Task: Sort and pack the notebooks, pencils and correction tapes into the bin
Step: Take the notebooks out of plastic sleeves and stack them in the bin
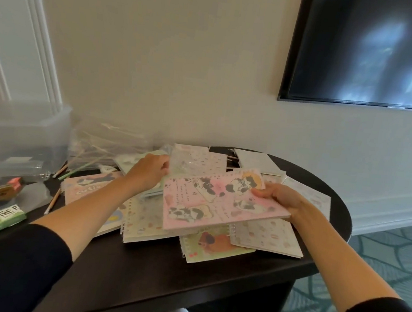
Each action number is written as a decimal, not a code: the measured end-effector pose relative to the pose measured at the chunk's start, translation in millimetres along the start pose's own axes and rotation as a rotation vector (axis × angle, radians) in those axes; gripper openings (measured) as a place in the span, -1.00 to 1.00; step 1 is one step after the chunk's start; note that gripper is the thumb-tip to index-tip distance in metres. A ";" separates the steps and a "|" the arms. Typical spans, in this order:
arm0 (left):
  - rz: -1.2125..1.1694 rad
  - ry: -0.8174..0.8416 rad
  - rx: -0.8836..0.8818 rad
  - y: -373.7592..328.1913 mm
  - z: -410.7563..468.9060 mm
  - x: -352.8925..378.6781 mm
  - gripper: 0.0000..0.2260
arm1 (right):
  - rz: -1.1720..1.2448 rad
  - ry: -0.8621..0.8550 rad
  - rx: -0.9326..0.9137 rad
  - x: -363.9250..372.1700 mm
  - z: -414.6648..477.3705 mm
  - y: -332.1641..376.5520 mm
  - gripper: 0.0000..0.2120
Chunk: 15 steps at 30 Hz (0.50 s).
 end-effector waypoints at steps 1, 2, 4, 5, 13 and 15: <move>-0.015 -0.014 -0.014 0.3 -0.3 -1.1 -0.87 | 0.014 -0.029 0.009 -1.8 -1.2 0.0 -0.85; -0.029 -0.030 -0.023 0.0 -0.9 -2.3 -0.87 | 0.036 -0.059 0.015 -3.4 -2.0 0.2 -0.85; -0.015 -0.050 -0.012 -1.5 -2.3 -3.8 -0.87 | 0.071 -0.107 -0.012 -1.6 -2.9 2.3 -0.85; 0.024 -0.047 0.004 -3.3 -3.1 -3.8 -0.87 | 0.078 -0.127 -0.050 2.2 -2.7 5.0 -0.85; 0.502 0.165 0.094 -5.8 -7.6 7.3 -0.79 | 0.083 -0.299 -0.263 41.6 11.5 -1.0 -0.73; 0.534 0.255 0.083 0.1 -9.2 8.4 -0.69 | 0.122 -0.306 -0.280 46.8 13.0 -6.2 -0.74</move>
Point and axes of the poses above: each hand's wrist, its own z-axis towards the middle knuckle, its own x-axis out of the palm, y = z × x, the point moved 6 cm from there along z, towards the middle knuckle, and after that the axes turned 13 degrees about z, right-handed, at the moved point
